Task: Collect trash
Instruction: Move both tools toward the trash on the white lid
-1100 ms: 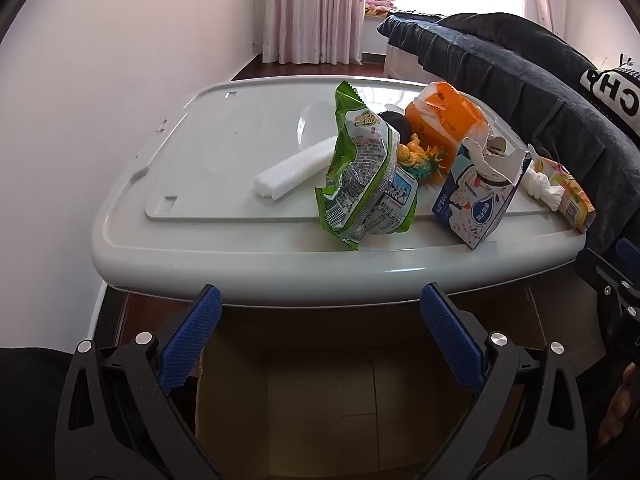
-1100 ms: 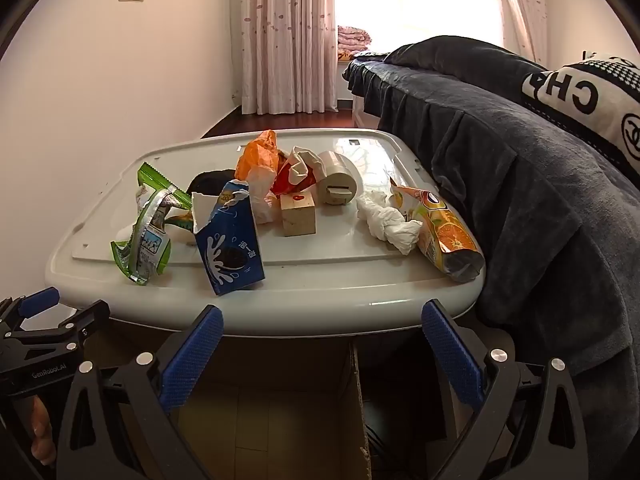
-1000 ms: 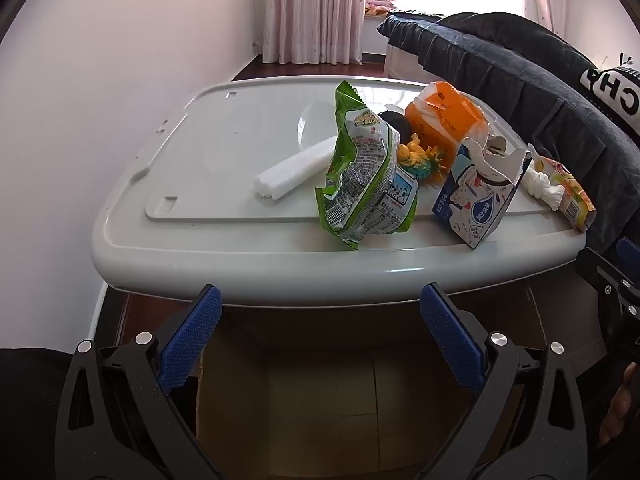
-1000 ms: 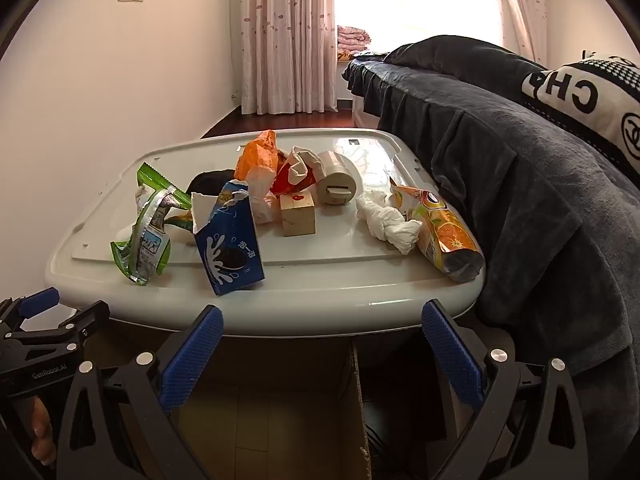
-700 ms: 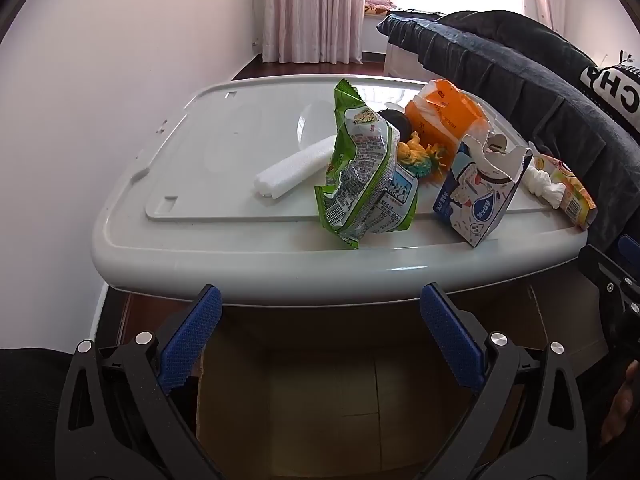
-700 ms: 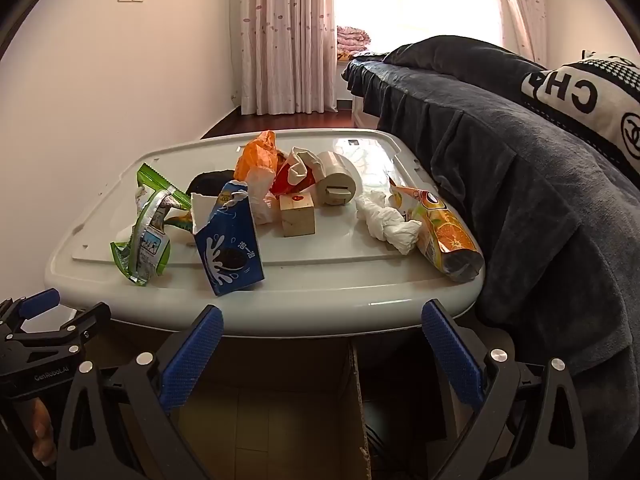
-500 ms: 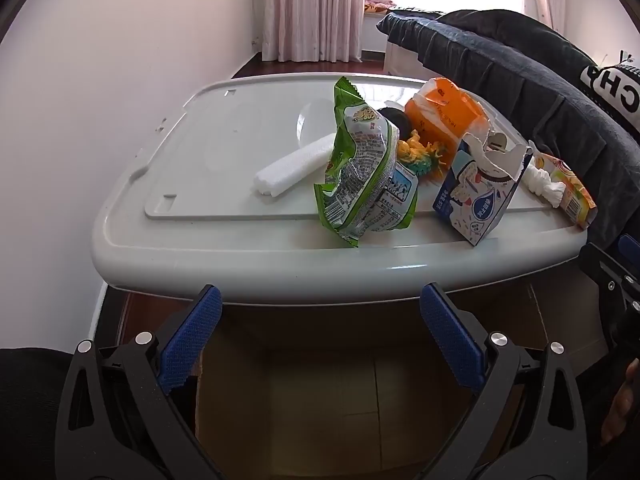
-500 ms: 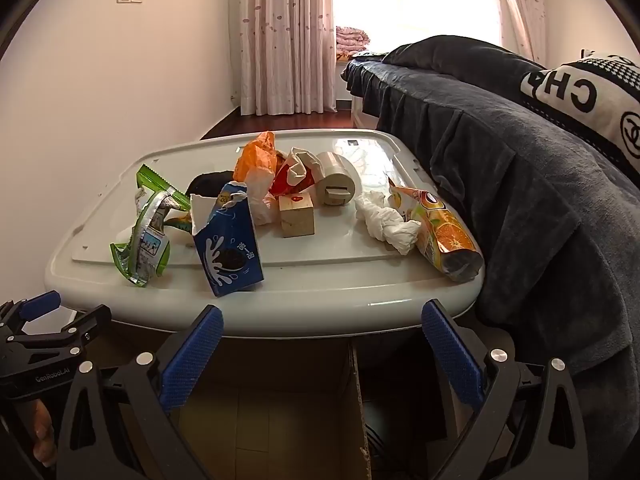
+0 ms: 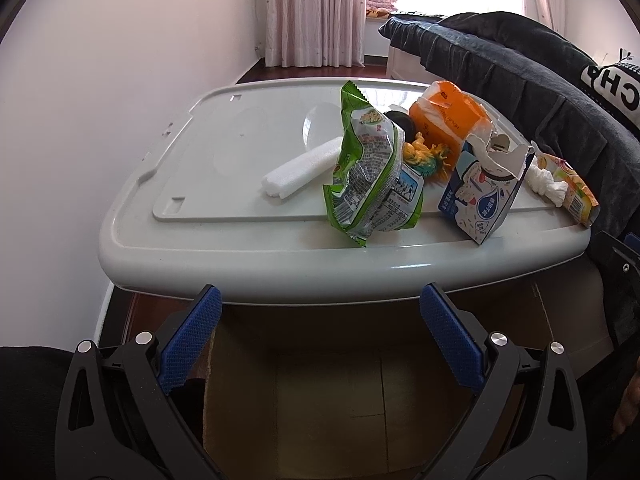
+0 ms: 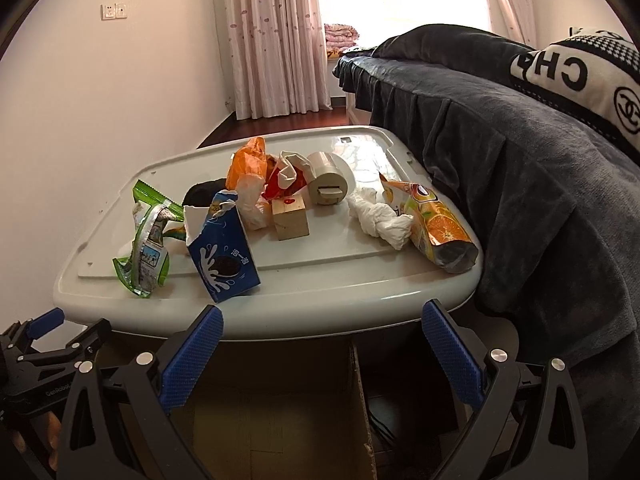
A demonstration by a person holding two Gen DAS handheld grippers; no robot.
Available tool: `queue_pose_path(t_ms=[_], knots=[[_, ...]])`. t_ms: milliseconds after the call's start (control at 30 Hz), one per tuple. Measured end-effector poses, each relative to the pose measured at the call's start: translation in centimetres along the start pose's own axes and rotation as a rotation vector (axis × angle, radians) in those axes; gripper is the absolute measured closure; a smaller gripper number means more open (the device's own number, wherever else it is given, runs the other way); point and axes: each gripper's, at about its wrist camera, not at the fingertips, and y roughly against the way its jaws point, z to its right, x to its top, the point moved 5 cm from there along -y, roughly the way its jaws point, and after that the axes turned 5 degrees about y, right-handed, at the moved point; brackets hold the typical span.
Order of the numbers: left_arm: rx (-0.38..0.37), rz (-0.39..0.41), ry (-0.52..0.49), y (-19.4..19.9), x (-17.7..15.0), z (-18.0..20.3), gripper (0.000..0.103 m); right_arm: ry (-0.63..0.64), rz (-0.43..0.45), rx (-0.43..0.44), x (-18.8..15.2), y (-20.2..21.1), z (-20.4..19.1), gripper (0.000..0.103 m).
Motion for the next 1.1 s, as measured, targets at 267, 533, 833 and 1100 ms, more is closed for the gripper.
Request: queue_pose_path(t_ms=[267, 533, 833, 1100], knots=[[0.019, 0.006, -0.013, 0.2, 0.0, -0.1, 0.006, -0.015, -0.01, -0.013, -0.3, -0.3, 0.6, 0.005], [0.007, 0.017, -0.012, 0.1, 0.3, 0.0, 0.006, -0.039, 0.042, -0.041, 0.2, 0.5, 1.4, 0.005], [0.001, -0.002, -0.026, -0.4, -0.1, 0.5, 0.006, -0.021, 0.014, -0.018, 0.1, -0.3, 0.5, 0.005], [0.005, -0.019, 0.005, -0.8, 0.1, 0.0, 0.006, 0.043, 0.028, -0.016, 0.9, -0.1, -1.0, 0.005]])
